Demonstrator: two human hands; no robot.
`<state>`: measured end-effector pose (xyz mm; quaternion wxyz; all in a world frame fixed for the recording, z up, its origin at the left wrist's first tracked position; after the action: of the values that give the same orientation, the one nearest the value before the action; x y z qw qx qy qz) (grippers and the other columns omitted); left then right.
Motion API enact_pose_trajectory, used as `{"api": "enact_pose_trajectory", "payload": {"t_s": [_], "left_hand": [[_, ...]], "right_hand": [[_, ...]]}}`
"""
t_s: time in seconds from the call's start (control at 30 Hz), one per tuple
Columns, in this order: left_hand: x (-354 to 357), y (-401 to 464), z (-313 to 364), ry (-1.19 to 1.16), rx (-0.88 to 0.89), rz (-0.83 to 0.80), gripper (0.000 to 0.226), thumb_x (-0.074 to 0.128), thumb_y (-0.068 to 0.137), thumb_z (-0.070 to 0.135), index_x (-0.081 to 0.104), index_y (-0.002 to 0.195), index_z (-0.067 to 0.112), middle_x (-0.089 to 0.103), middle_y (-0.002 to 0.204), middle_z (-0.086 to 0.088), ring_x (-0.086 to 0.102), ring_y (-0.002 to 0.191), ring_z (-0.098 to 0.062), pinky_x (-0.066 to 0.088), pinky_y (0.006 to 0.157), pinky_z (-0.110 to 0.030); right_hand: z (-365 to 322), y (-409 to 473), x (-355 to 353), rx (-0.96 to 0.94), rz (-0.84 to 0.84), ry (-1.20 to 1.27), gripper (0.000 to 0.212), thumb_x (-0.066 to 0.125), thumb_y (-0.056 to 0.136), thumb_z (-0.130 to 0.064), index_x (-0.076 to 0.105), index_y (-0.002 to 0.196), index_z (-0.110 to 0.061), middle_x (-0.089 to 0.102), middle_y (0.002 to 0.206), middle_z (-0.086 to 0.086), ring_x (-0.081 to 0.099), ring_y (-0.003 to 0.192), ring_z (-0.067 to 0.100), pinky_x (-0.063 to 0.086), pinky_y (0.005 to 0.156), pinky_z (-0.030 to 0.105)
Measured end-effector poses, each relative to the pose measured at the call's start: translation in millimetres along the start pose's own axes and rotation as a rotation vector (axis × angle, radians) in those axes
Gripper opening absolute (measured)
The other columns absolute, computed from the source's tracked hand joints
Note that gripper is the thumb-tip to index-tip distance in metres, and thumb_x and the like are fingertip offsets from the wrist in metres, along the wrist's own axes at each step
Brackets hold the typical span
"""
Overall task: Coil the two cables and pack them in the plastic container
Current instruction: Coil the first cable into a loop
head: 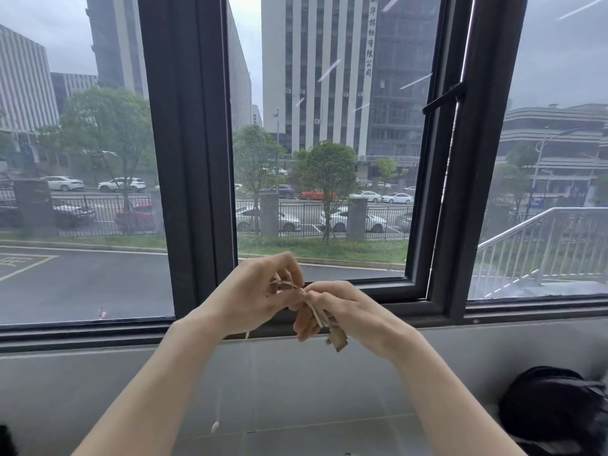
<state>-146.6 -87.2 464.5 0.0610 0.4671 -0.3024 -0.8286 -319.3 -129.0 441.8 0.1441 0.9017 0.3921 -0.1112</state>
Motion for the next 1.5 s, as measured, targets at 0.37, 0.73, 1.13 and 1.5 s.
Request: {"api": "enact_pose_trajectory", "payload": {"t_s": [0.37, 0.73, 1.13, 1.5], "left_hand": [[44.6, -17.8, -16.8, -0.603, -0.141, 0.157, 0.024, 0.052, 0.102, 0.030, 0.061, 0.099, 0.008, 0.069, 0.081, -0.001, 0.069, 0.077, -0.025, 0.061, 0.082, -0.044], [103.4, -36.4, 6.1, -0.493, -0.310, -0.005, 0.024, 0.050, 0.104, 0.025, 0.064, 0.086, 0.032, 0.059, 0.059, 0.010, 0.054, 0.050, -0.009, 0.049, 0.053, -0.025], [9.6, -8.5, 24.9, 0.248, -0.023, 0.144, 0.014, 0.060, 0.095, 0.047, 0.064, 0.093, 0.034, 0.058, 0.066, 0.021, 0.052, 0.063, -0.005, 0.046, 0.061, -0.028], [-1.2, -2.4, -8.1, -0.122, -0.073, 0.167, 0.009, 0.065, 0.097, 0.032, 0.068, 0.089, 0.029, 0.065, 0.073, 0.007, 0.054, 0.060, -0.012, 0.049, 0.061, -0.027]], "right_hand": [[-10.2, 7.0, -4.4, -0.170, -0.153, 0.557, 0.027, 0.045, 0.107, -0.021, 0.067, 0.106, -0.006, 0.066, 0.083, 0.009, 0.068, 0.073, 0.024, 0.055, 0.074, 0.031], [-12.8, 16.6, -25.3, -0.261, 0.317, 0.282, 0.024, 0.046, 0.106, -0.004, 0.064, 0.122, -0.005, 0.079, 0.111, 0.011, 0.075, 0.107, 0.023, 0.056, 0.102, 0.042], [10.3, 9.9, -14.2, -0.049, 0.223, -0.242, 0.034, 0.042, 0.109, -0.024, 0.070, 0.100, -0.006, 0.077, 0.090, 0.002, 0.074, 0.087, 0.021, 0.061, 0.064, 0.034], [-7.9, -4.5, -3.8, -0.102, -0.003, 0.133, 0.039, 0.039, 0.110, -0.020, 0.062, 0.110, 0.011, 0.063, 0.081, 0.014, 0.062, 0.067, 0.025, 0.048, 0.051, 0.012]]}}
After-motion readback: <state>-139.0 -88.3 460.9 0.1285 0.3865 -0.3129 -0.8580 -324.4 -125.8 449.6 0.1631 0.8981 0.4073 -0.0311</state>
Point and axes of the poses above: each hand's wrist, its own y-axis towards the middle knuckle, its own x-axis out of the palm, z = x × y, the point moved 3 cm from there along y, towards the middle knuckle
